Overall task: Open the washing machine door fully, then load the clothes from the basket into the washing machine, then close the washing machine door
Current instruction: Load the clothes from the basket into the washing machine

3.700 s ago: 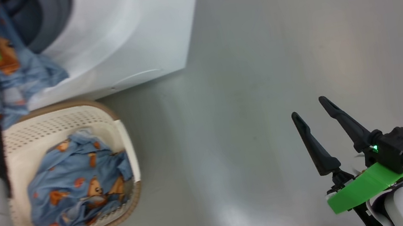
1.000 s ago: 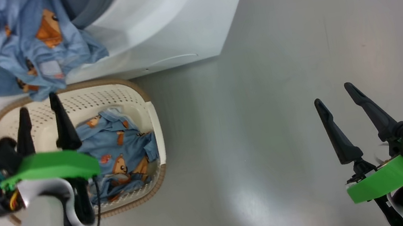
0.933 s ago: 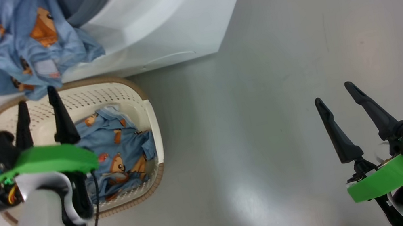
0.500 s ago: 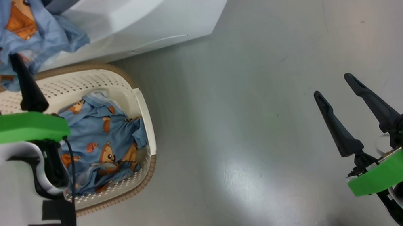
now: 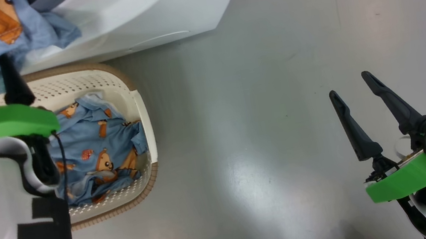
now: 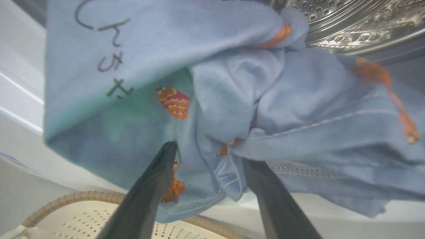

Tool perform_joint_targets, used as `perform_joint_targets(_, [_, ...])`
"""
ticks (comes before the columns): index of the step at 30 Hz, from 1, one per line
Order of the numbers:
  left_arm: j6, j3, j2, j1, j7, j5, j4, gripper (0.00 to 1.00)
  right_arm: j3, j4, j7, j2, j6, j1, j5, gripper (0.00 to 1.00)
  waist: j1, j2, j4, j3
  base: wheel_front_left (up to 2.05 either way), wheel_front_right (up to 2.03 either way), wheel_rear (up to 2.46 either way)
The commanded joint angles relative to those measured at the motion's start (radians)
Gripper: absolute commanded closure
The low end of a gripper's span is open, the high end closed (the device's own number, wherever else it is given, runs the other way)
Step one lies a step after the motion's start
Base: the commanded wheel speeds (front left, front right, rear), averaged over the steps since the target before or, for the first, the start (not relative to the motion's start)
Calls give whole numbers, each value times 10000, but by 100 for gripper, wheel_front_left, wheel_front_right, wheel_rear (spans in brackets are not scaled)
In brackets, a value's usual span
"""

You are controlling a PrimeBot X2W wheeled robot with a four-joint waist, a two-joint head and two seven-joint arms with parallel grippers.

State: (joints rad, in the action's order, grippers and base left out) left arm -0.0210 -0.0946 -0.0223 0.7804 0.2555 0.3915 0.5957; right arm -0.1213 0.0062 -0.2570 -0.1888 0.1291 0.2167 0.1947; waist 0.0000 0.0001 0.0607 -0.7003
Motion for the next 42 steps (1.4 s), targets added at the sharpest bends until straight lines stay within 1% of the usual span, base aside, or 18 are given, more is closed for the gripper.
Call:
perform_joint_targets(1, [6, -298, -287, 61, 62, -73, -143, 0, -250, -246, -48, -67, 16, -99, 99, 0, 0, -1, 65, -64, 0, 0, 0])
perform_joint_targets(11, [-40, -837, -281, 734, 62, -430, 35, 0, -181, -274, -48, -78, 16, -155, 129, 0, 0, -1, 163, -228, 0, 0, 0])
perform_joint_targets(12, [-49, -854, -281, 775, 62, -466, 22, 7, -179, -268, -48, -78, 16, -152, 134, 0, 0, -1, 160, -228, 0, 0, 0])
perform_joint_targets(13, [-52, -872, -281, 803, 62, -485, -2, 36, -177, -258, -48, -76, 16, -151, 143, 0, 0, -1, 154, -221, 0, 0, 0])
perform_joint_targets(14, [-41, -879, -281, 812, 62, -525, -23, 58, -177, -243, -48, -71, 16, -150, 152, 0, 0, -1, 147, -208, 0, 0, 0])
perform_joint_targets(16, [-23, -876, -280, 783, 62, -568, -56, 77, -189, -213, -48, -46, 16, -132, 171, 0, 0, -1, 129, -165, 0, 0, 0])
perform_joint_targets(17, [-17, -863, -280, 721, 62, -553, -95, 97, -196, -203, -48, -30, 16, -121, 183, 0, 0, -1, 114, -131, 0, 0, 0])
perform_joint_targets(18, [-6, -849, -280, 640, 62, -507, -125, 100, -205, -193, -48, -14, 16, -117, 191, 0, 0, -1, 97, -90, 0, 0, 0])
perform_joint_targets(26, [105, -615, -280, -5, 62, -200, -217, 100, -234, -106, -48, 91, 16, -134, 274, 0, 0, -1, -103, 209, 0, 0, 0])
perform_joint_targets(33, [300, -88, -280, -676, 22, 320, -657, 100, -296, 9, -48, 217, 16, -202, 328, 0, 0, -1, -245, 511, 0, 0, 0])
perform_joint_targets(37, [470, 136, -290, -823, -343, 288, -1401, 100, -353, 78, -48, 287, 16, -229, 356, 0, 0, -1, -211, 687, 0, 0, 0])
perform_joint_targets(38, [470, 136, -290, -823, -343, 288, -1401, 100, -353, 78, -48, 287, 16, -229, 356, 0, 0, -1, -211, 687, 0, 0, 0])
perform_joint_targets(42, [773, 153, -471, -819, -795, 165, -2285, 100, -452, 134, -48, 377, 16, -250, 420, 0, 0, -1, -51, 817, 0, 0, 0])
